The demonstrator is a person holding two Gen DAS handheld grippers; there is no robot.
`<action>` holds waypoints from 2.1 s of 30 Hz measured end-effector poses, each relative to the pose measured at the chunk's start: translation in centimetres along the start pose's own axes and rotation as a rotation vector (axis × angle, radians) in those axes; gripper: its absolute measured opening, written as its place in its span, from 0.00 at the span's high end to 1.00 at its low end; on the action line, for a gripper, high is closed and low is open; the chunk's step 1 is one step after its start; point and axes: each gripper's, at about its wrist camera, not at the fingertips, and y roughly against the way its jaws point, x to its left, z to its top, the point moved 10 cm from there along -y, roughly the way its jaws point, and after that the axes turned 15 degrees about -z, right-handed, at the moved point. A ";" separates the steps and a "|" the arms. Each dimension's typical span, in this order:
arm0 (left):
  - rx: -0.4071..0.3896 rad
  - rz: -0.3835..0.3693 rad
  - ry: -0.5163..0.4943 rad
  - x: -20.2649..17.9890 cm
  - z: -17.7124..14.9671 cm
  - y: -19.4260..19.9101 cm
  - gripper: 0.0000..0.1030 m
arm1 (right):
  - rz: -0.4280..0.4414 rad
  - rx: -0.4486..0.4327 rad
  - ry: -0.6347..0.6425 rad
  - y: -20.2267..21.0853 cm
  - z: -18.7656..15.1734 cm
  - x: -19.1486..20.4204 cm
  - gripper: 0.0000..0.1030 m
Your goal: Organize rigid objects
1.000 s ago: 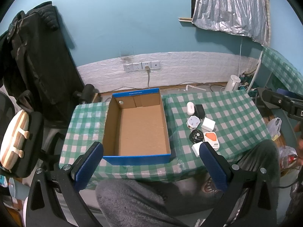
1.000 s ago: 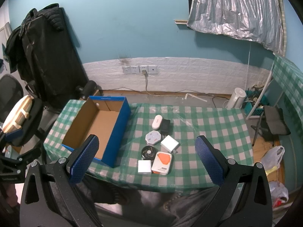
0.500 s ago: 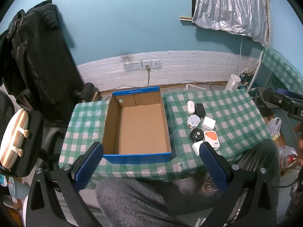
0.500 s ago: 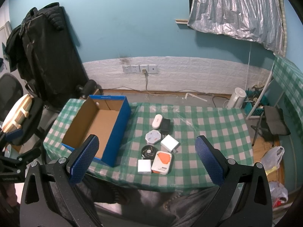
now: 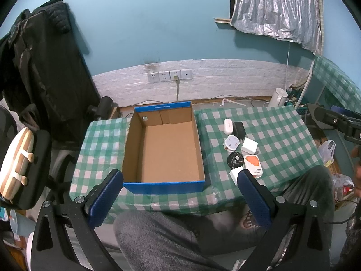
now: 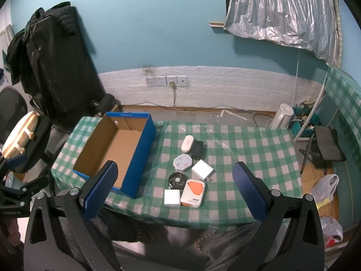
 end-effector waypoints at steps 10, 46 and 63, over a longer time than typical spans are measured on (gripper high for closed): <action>0.040 0.001 0.048 2.2 -0.2 -1.6 0.01 | 0.005 0.019 0.015 -0.6 -1.1 0.6 0.02; 0.462 0.010 0.341 21.9 -4.8 -17.8 0.20 | 0.083 0.497 0.142 -22.1 -7.2 2.5 0.04; 0.613 -0.034 0.420 23.4 -8.4 -21.9 0.89 | 0.004 0.652 0.139 -27.6 -13.2 0.0 0.08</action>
